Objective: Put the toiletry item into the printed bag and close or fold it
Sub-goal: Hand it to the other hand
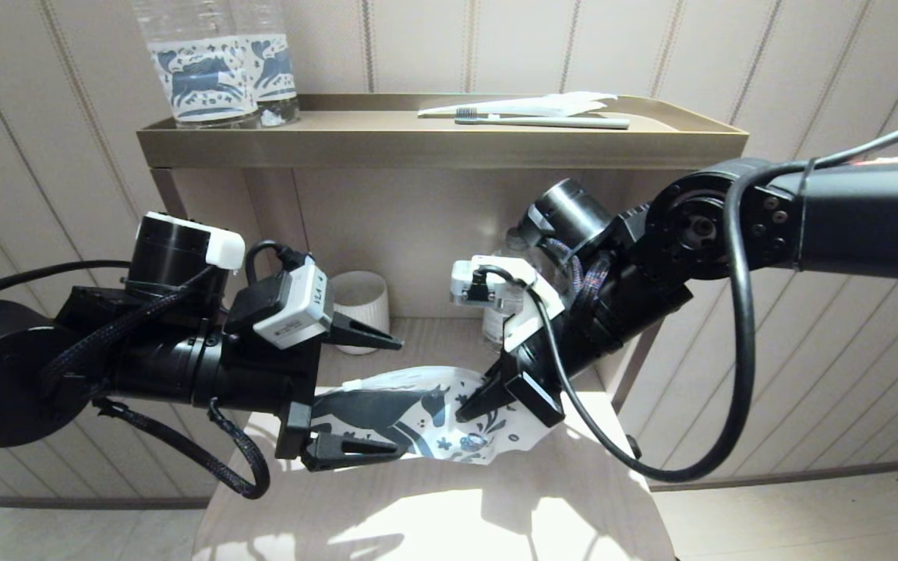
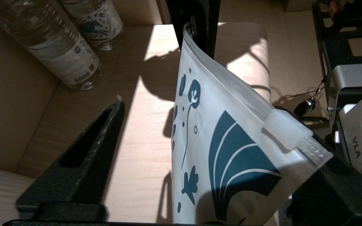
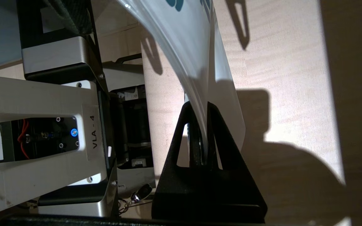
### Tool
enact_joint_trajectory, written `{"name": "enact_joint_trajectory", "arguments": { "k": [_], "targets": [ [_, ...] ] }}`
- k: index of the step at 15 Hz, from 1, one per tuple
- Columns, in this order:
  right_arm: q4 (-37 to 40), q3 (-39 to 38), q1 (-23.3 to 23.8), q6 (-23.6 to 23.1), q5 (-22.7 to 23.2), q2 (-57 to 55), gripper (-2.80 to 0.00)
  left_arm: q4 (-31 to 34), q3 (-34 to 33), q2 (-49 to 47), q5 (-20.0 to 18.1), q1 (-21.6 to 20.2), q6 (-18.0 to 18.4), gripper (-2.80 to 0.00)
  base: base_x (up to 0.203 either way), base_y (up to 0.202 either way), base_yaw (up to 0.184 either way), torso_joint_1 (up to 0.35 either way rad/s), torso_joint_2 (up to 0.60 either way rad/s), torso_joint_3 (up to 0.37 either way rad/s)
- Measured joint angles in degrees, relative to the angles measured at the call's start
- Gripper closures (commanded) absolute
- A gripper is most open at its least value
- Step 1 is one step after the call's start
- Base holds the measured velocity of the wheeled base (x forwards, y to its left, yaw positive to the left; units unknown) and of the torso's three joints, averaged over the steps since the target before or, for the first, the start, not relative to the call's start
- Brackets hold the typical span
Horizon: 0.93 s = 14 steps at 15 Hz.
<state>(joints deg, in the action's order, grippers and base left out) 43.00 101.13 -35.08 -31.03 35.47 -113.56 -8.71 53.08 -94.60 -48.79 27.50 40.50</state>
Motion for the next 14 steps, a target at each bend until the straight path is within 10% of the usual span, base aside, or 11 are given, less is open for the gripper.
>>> {"name": "enact_joint_trajectory", "arguments": {
  "k": [14],
  "targets": [
    [0.00, 0.46, -0.28, 0.51, 0.02, -0.16, 0.00, 0.07, -1.05, 0.83, -0.35, -0.05, -0.40, 0.00, 0.000, 0.000, 0.000, 0.000, 0.00, 0.000]
  ]
}}
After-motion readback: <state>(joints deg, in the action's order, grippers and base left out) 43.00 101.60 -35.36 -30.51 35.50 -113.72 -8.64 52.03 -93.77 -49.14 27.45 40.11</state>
